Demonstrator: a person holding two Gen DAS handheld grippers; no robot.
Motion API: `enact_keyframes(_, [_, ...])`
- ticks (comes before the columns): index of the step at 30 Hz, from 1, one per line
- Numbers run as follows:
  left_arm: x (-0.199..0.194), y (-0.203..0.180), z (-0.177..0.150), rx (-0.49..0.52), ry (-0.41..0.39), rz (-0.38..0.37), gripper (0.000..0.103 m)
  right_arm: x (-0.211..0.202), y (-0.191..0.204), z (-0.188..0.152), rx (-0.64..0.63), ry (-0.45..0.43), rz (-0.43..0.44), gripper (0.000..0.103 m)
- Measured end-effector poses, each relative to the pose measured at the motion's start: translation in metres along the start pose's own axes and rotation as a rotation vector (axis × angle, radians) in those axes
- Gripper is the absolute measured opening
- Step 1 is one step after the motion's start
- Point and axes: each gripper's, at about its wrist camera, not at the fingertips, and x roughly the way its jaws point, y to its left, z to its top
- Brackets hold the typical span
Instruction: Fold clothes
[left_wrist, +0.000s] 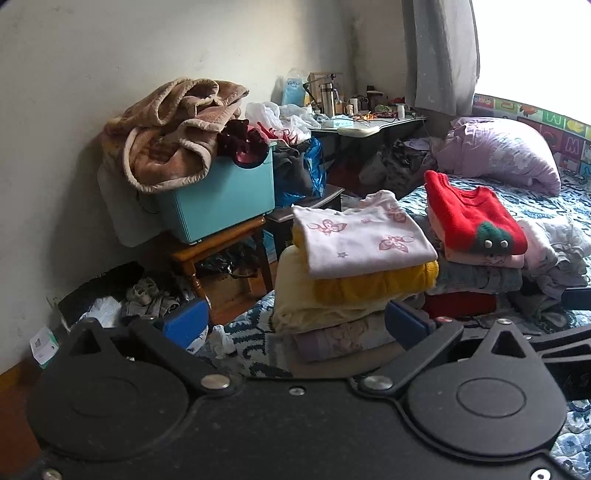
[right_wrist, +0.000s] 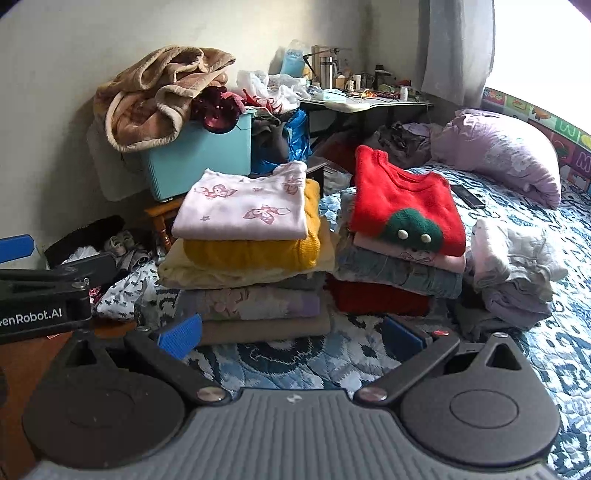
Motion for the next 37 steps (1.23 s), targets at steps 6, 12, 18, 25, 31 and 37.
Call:
enact_keyframes(6, [0.0032, 0.0009, -0.0020, 0.034, 0.006, -0.007, 0.103, -0.0034, 0.0020, 0.0044, 0.000, -0.011, -0.003, 0.103])
enact_keyframes(12, [0.0028, 0.0008, -0.0063, 0.046, 0.006, -0.011, 0.103, -0.0023, 0.0020, 0.0040, 0.006, -0.004, -0.001, 0.103])
enact_keyframes(18, [0.0004, 0.0045, -0.0047, 0.041, 0.000, -0.022, 0.103, -0.0019, 0.0028, 0.0052, 0.008, -0.007, -0.003, 0.103])
enact_keyframes(25, [0.0004, 0.0044, -0.0037, 0.043, -0.004, -0.022, 0.103, -0.0022, 0.0021, 0.0062, 0.013, -0.010, 0.000, 0.103])
enact_keyframes(31, [0.0003, 0.0051, -0.0035, 0.039, -0.006, -0.025, 0.103, -0.0017, 0.0022, 0.0068, 0.011, -0.010, 0.000, 0.103])
enact_keyframes(37, [-0.0040, 0.0045, -0.0031, 0.041, -0.045, -0.020, 0.103, -0.0026, 0.0024, 0.0069, 0.014, -0.012, 0.006, 0.103])
